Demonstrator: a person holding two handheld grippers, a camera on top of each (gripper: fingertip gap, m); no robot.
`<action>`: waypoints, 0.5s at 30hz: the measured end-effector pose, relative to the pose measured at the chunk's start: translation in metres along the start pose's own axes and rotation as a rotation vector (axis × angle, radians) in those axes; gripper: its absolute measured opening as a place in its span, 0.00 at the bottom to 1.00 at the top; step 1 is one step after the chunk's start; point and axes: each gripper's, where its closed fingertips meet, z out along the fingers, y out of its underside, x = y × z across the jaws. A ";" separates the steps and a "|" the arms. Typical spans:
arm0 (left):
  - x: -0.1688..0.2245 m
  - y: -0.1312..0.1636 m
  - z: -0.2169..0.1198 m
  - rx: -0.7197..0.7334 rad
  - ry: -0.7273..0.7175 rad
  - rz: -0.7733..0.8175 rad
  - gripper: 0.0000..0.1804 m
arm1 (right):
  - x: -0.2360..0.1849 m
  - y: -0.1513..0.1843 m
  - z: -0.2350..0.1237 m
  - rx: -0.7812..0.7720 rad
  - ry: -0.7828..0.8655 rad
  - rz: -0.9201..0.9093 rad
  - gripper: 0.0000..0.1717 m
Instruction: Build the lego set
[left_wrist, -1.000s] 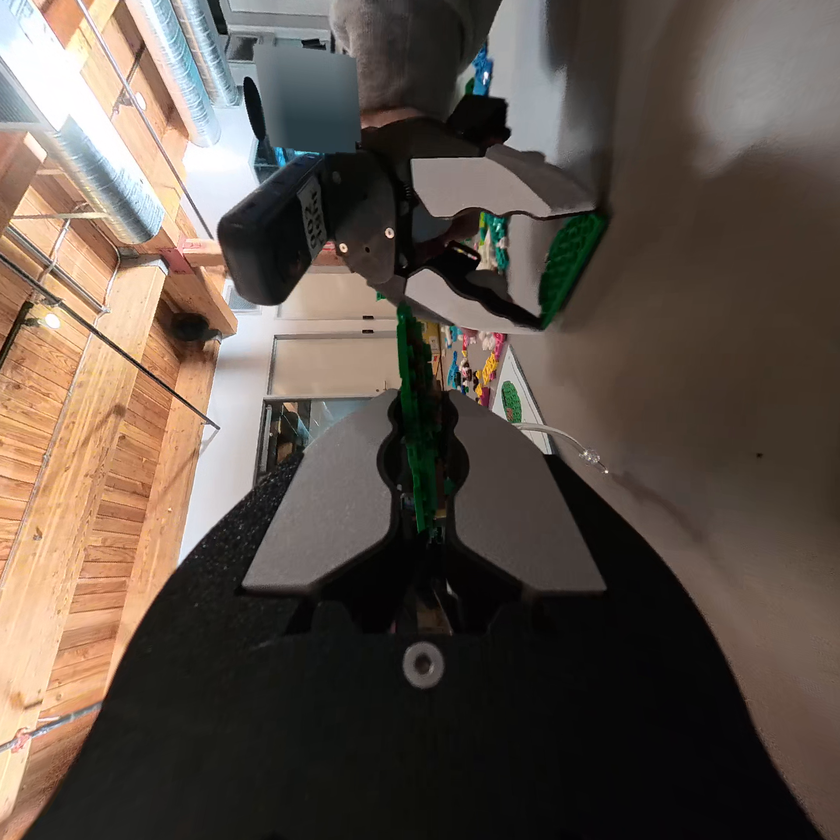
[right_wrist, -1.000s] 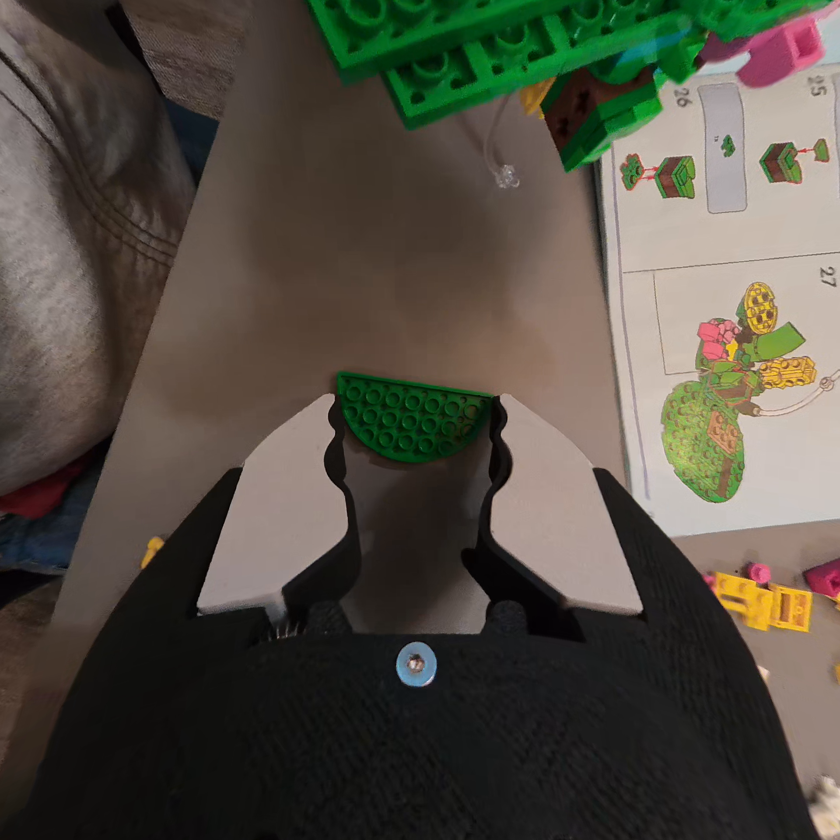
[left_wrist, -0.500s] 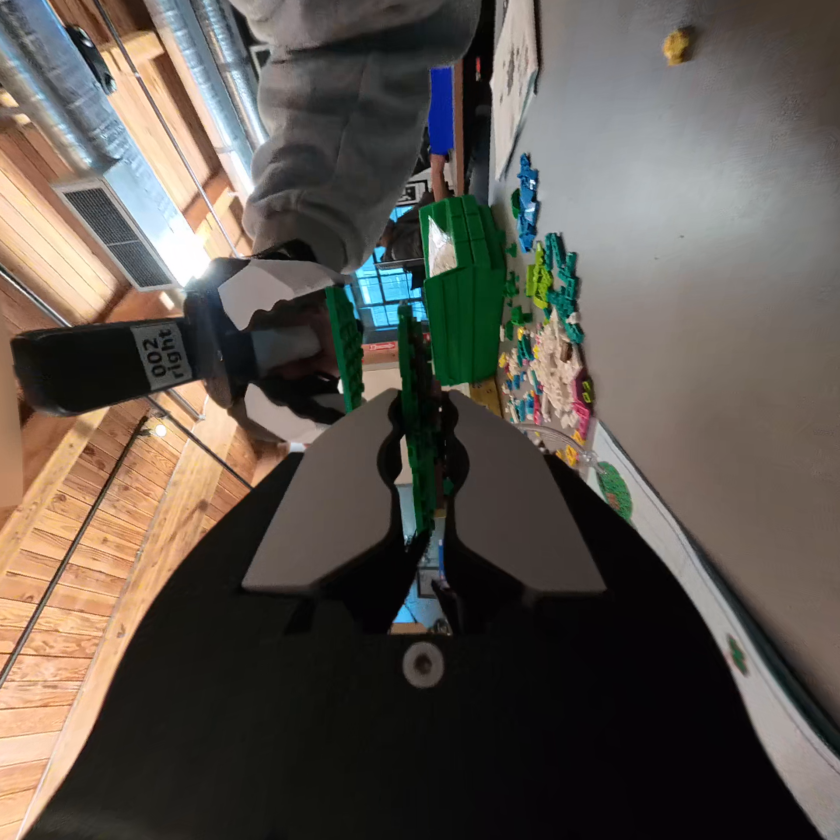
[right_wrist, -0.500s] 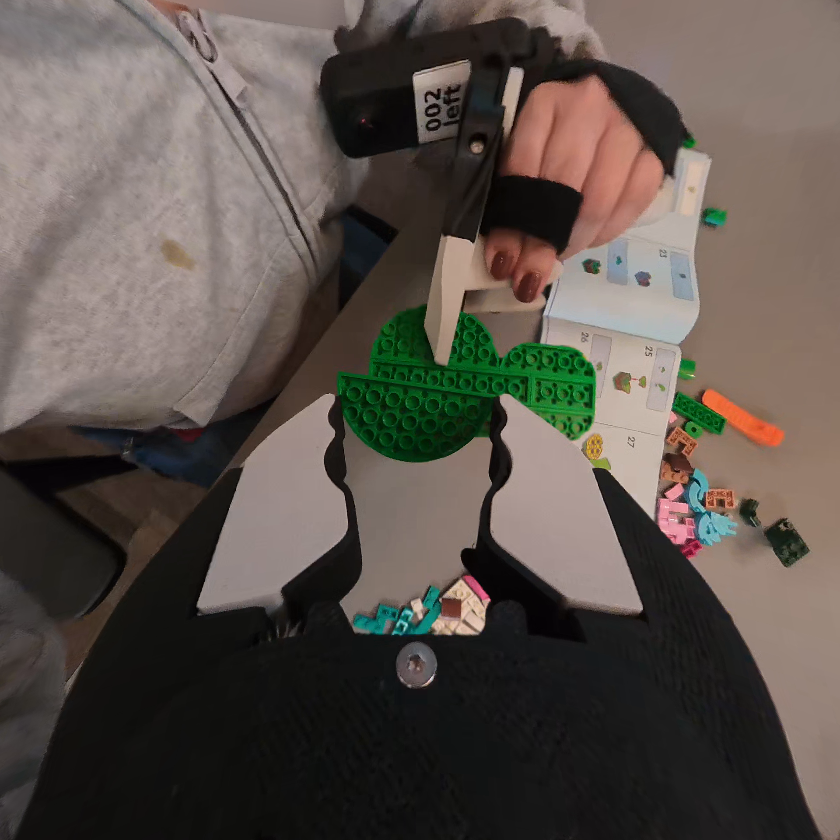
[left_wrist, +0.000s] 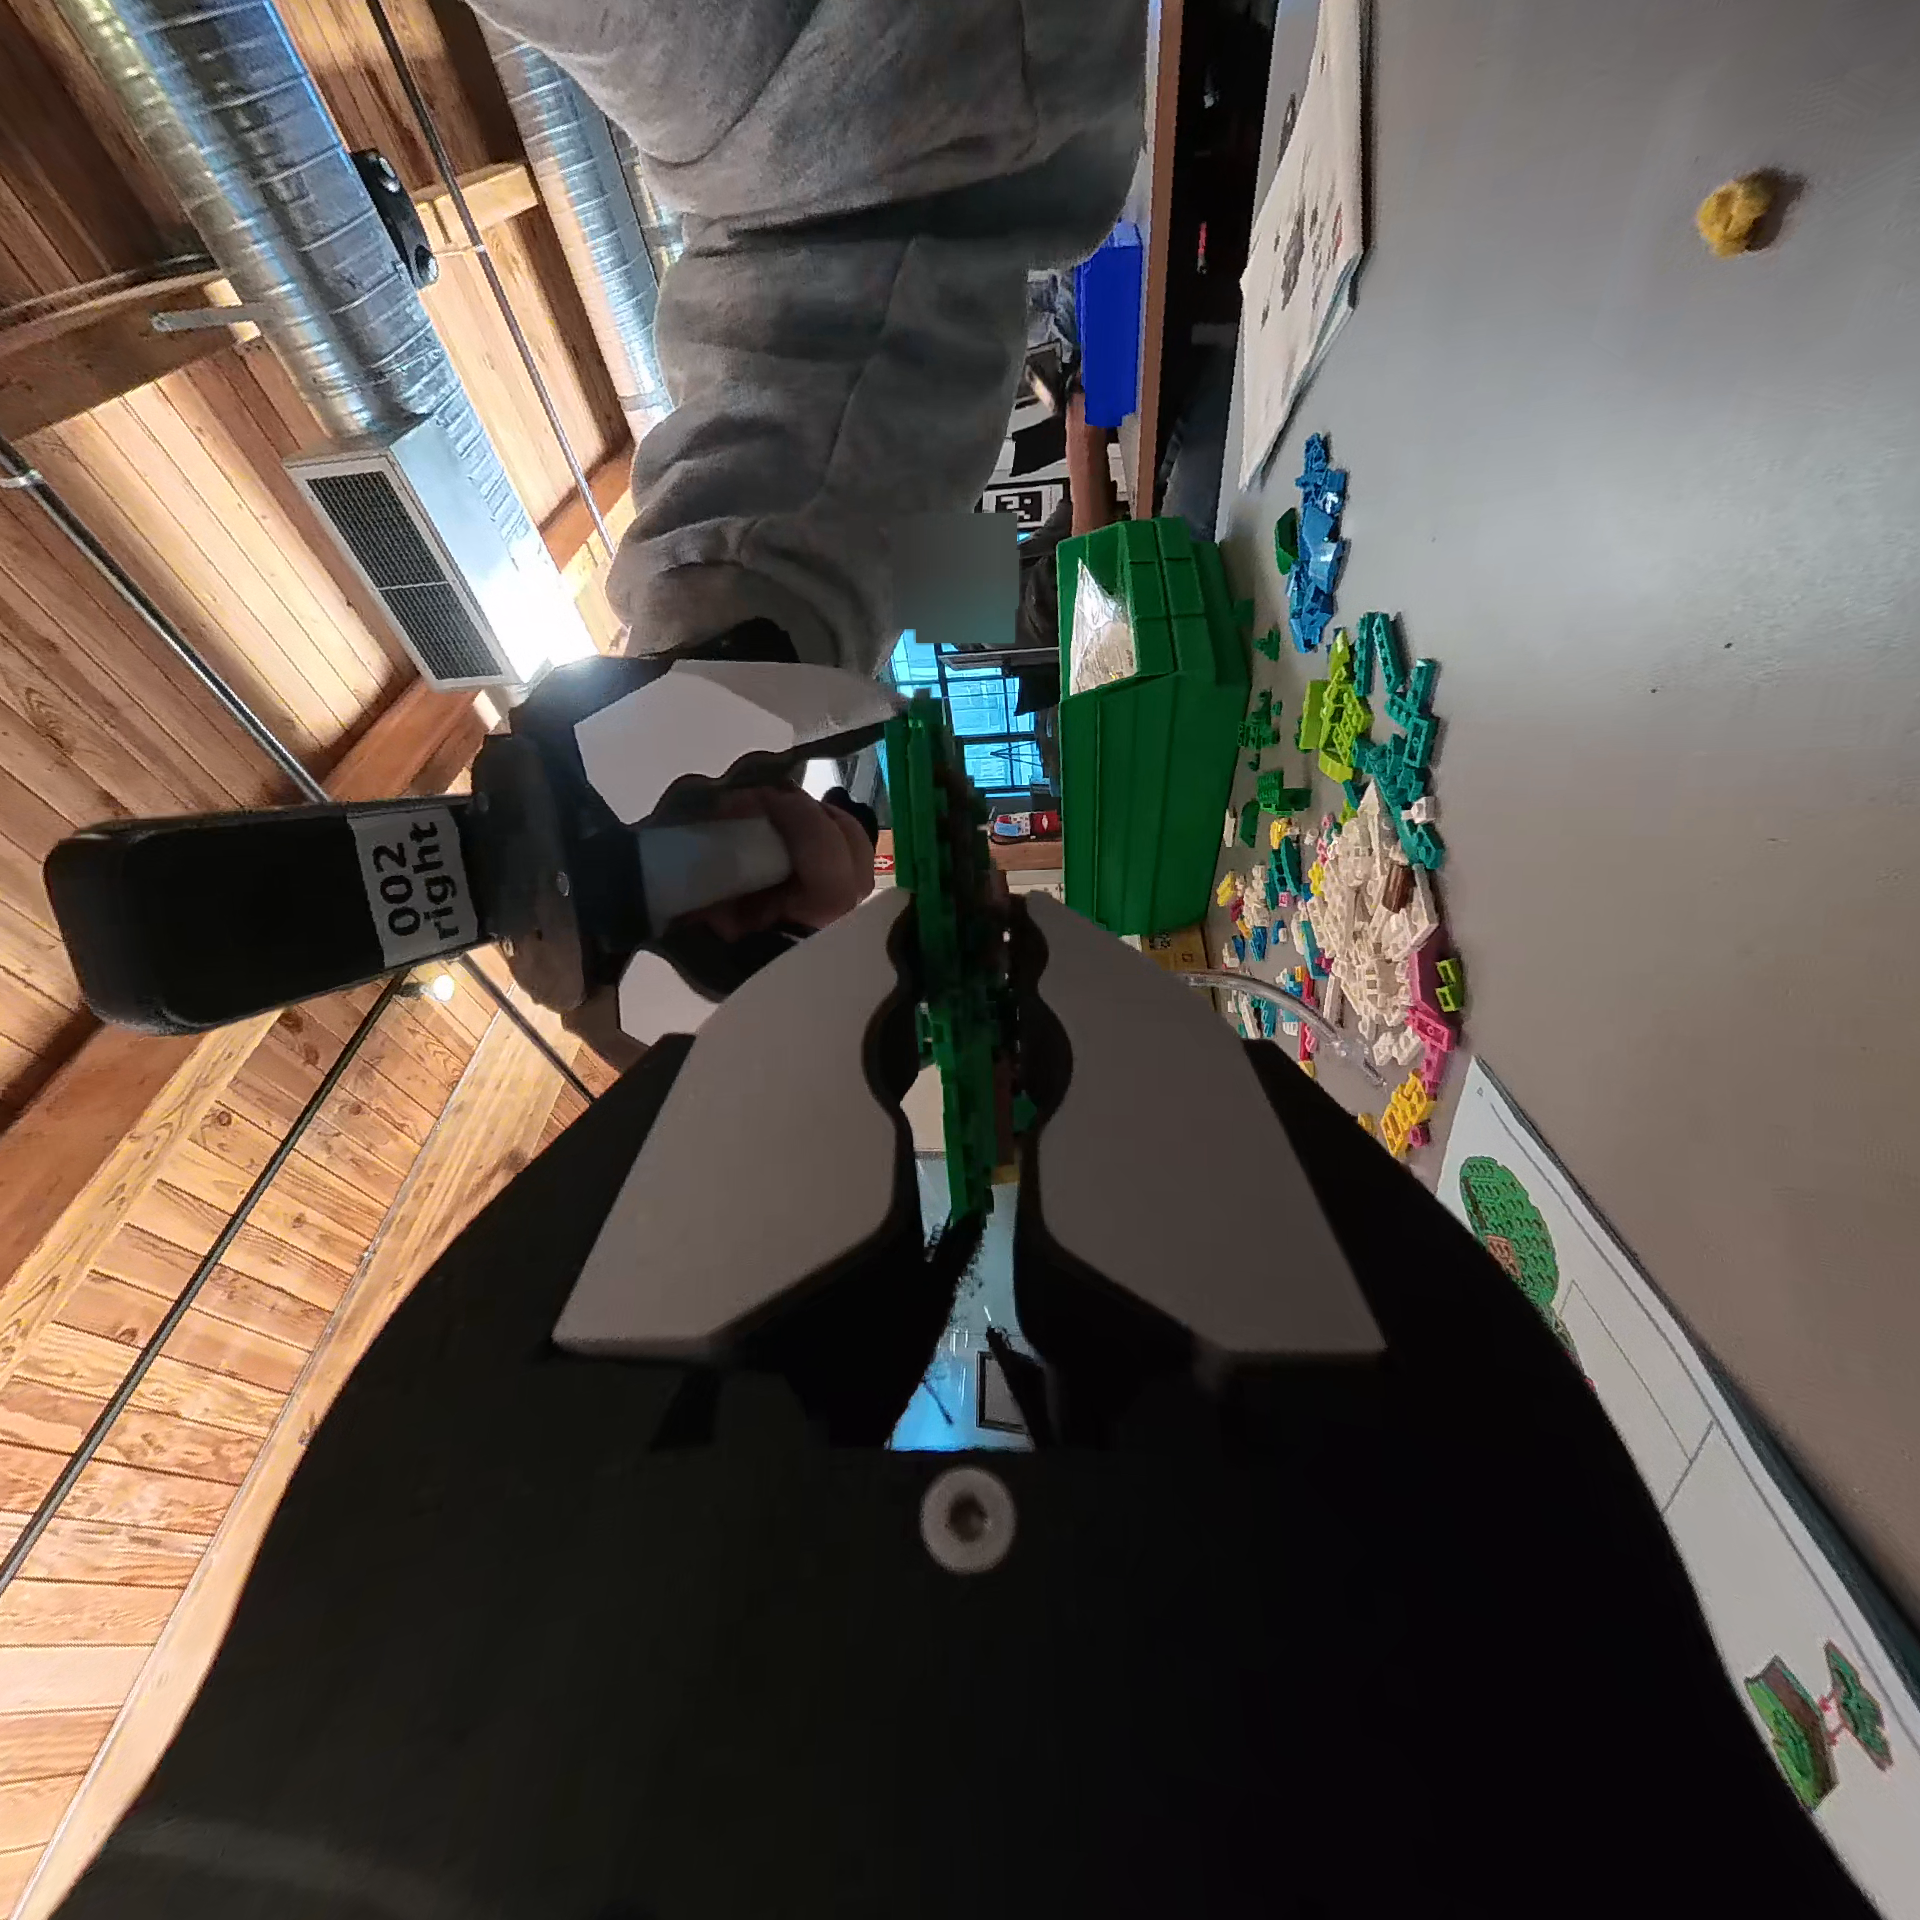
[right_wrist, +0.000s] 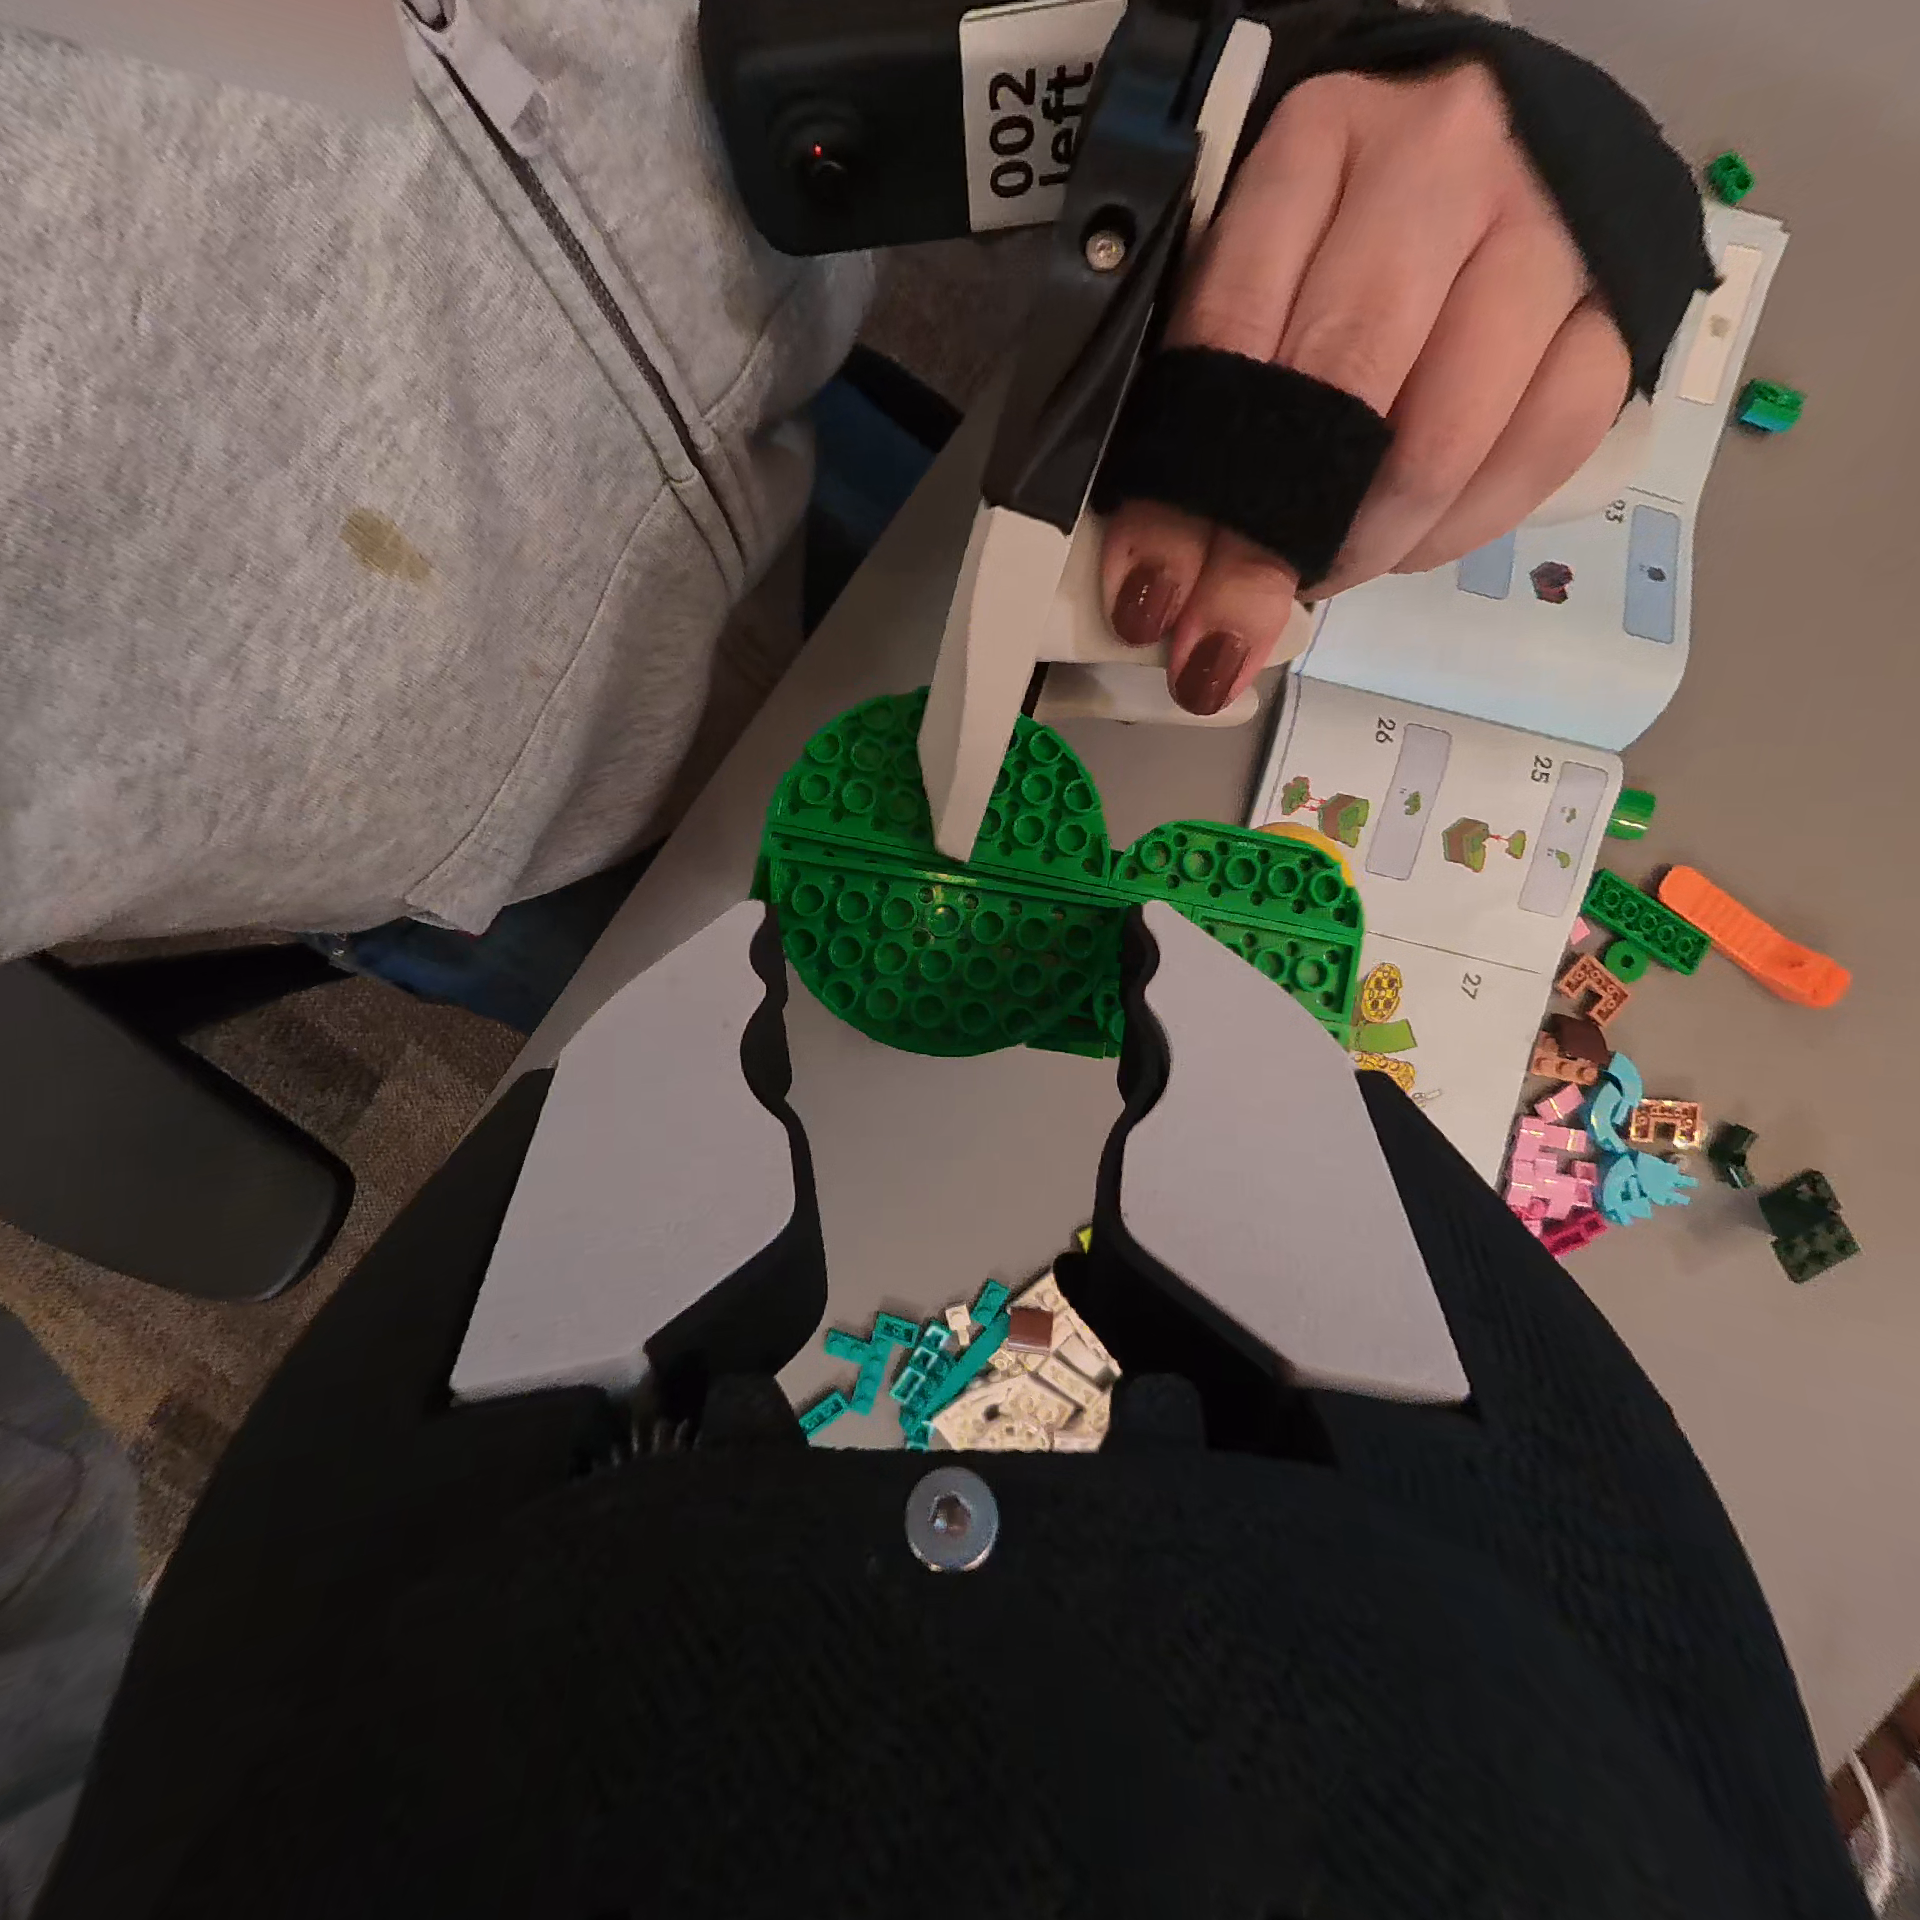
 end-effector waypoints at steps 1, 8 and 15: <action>-0.001 -0.001 0.000 0.002 -0.002 0.002 0.08 | -0.001 -0.001 0.000 -0.003 -0.010 0.004 0.35; -0.008 -0.005 -0.003 0.016 -0.021 0.006 0.08 | -0.004 -0.009 -0.003 -0.013 -0.044 0.021 0.35; -0.013 -0.007 -0.005 0.016 -0.022 0.018 0.08 | -0.006 -0.016 -0.005 0.011 -0.037 0.062 0.36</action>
